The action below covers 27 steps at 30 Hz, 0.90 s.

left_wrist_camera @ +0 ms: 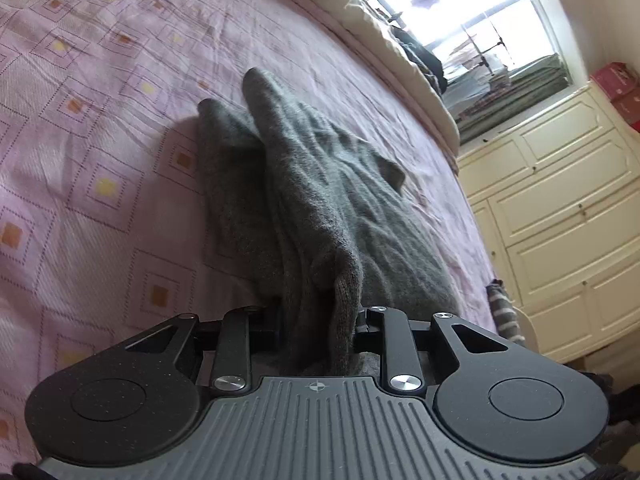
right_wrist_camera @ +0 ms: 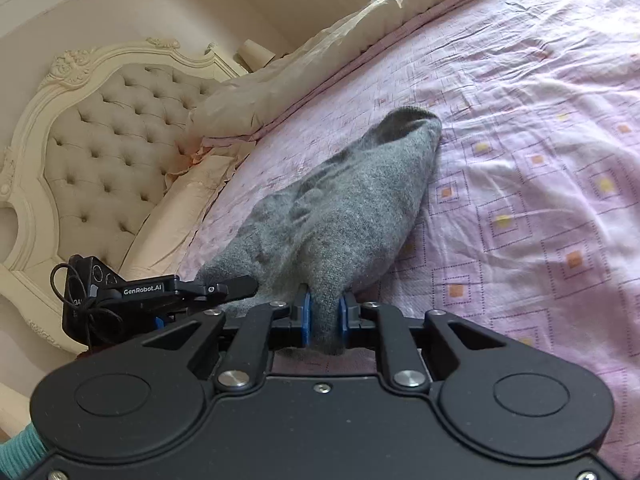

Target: Fold small clothes

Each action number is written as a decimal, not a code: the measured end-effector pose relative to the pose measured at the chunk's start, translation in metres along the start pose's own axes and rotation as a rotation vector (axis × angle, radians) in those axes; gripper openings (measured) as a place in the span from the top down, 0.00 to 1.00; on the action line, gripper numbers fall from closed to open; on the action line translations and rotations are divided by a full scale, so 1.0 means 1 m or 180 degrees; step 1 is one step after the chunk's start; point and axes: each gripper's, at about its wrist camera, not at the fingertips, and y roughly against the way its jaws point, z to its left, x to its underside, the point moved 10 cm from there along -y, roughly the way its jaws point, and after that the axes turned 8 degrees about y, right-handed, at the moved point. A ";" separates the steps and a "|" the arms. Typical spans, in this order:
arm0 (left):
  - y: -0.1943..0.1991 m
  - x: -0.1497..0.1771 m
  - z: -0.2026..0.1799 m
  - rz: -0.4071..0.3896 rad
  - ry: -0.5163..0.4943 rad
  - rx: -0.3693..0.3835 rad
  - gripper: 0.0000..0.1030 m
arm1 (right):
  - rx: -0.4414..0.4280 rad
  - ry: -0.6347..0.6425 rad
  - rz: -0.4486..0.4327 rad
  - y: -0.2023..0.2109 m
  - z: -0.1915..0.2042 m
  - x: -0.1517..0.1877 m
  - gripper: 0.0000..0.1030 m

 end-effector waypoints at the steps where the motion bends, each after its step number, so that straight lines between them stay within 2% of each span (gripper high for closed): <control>1: 0.002 0.007 -0.007 0.0020 -0.0065 0.0043 0.75 | 0.0062 0.0027 0.0072 0.004 -0.003 0.001 0.75; 2: 0.003 0.014 -0.011 0.0043 -0.0111 0.0043 0.75 | 0.0154 0.0039 0.0157 0.006 -0.009 0.004 0.73; 4: -0.002 0.030 -0.005 0.0130 -0.0107 -0.0105 0.74 | 0.0358 0.0122 0.0330 0.007 -0.019 0.015 0.71; 6: -0.004 0.042 0.007 0.0152 -0.0168 -0.0372 0.73 | 0.0513 0.0225 0.0333 0.016 -0.025 0.019 0.70; 8: 0.003 0.049 0.009 0.0083 -0.0317 -0.0541 0.71 | 0.0542 0.0253 0.0246 0.026 -0.026 0.016 0.69; 10: 0.021 0.046 0.002 -0.0113 -0.0525 -0.0677 0.71 | 0.0609 0.0381 0.0123 0.036 -0.025 0.009 0.54; 12: 0.038 0.037 -0.014 -0.0371 -0.0865 -0.0836 0.71 | 0.0699 0.0564 0.0009 0.039 -0.021 -0.001 0.51; 14: 0.051 0.026 -0.035 -0.0620 -0.1186 -0.0928 0.65 | 0.0765 0.0720 -0.0083 0.038 -0.016 -0.010 0.51; 17: 0.054 0.013 -0.067 -0.0868 -0.1546 -0.0876 0.54 | 0.0787 0.0832 -0.0173 0.030 -0.009 -0.020 0.51; 19: 0.042 0.002 -0.084 -0.0980 -0.1648 -0.0835 0.50 | 0.0791 0.0897 -0.0197 0.023 -0.005 -0.023 0.46; 24: -0.009 -0.020 -0.087 -0.1048 -0.1561 -0.0794 0.46 | 0.0910 0.1258 -0.0236 0.008 0.007 -0.027 0.42; 27: -0.026 -0.023 -0.062 -0.1001 -0.1436 -0.0898 0.46 | 0.0905 0.1413 -0.0236 0.001 0.014 -0.030 0.40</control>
